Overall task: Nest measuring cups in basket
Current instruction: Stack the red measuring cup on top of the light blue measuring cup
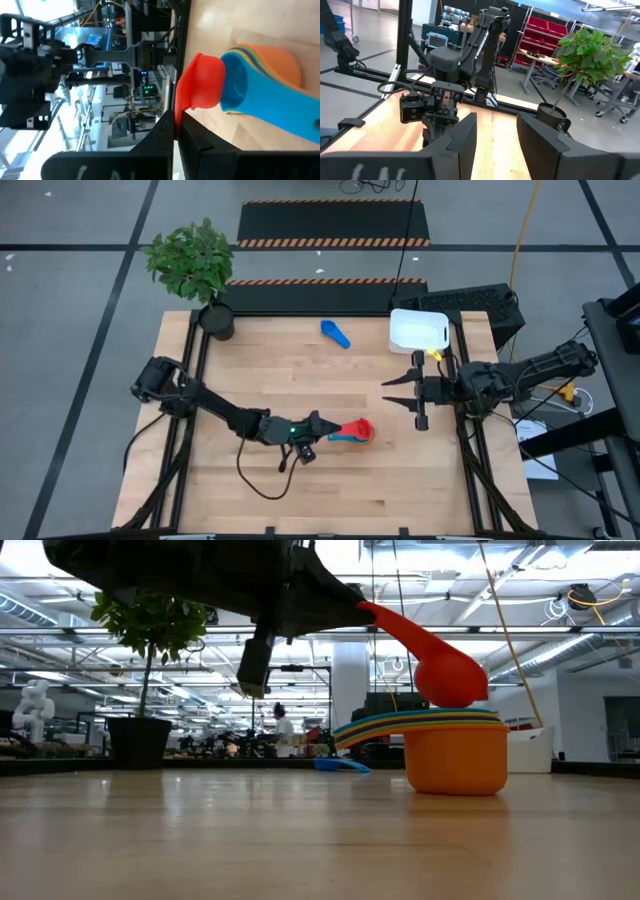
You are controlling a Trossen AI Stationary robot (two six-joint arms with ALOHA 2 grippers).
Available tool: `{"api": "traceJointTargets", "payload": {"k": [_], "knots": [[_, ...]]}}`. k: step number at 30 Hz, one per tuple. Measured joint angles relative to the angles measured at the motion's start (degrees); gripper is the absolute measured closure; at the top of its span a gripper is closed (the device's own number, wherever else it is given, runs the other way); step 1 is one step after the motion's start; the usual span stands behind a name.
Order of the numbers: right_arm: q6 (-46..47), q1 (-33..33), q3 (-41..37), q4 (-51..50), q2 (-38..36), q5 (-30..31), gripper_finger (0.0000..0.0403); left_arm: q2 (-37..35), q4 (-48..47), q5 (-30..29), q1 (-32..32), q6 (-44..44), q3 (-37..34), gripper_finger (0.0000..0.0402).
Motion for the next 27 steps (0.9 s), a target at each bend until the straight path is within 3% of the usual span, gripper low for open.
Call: {"api": "traceJointTargets", "payload": {"k": [8, 17, 27], "knots": [[-1.5, 0.0, 0.0, 0.0, 0.0, 0.0, 0.0271, 0.0, -0.4, 3.6, 1.0, -1.6, 0.0, 0.0396], [-3.6, 0.0, 0.0, 0.6, 0.0, 0.0, 0.0271, 0.0, -1.6, 3.7, 1.4, -2.0, 0.0, 0.0374], [-6.1, 0.0, 0.0, 1.0, 0.0, 0.0, 0.0271, 0.0, -7.7, 7.6, 3.1, -6.4, 0.0, 0.0371]]}}
